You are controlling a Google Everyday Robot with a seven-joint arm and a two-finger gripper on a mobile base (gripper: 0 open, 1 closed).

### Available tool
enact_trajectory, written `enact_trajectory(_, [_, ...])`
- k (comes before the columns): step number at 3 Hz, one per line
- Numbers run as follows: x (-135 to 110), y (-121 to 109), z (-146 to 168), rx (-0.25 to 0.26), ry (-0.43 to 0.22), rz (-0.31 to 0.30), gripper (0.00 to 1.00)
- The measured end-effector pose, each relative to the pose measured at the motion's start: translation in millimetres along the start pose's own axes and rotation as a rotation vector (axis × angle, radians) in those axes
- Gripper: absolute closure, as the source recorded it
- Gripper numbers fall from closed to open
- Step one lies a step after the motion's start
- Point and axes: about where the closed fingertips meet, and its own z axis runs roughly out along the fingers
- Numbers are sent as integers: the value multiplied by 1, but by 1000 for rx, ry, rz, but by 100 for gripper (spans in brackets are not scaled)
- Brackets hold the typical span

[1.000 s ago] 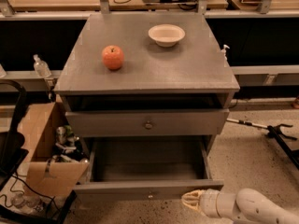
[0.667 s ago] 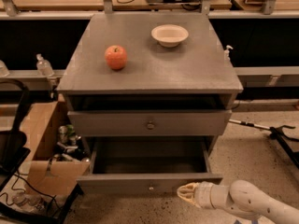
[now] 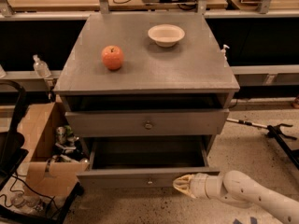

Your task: Close middle drawer

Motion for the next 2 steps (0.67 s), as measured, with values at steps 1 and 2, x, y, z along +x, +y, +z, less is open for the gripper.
enact_trajectory(1, [-6, -17, 7, 9, -3, -12, 100])
enact_trajectory(2, [-6, -17, 7, 9, -3, -12, 100])
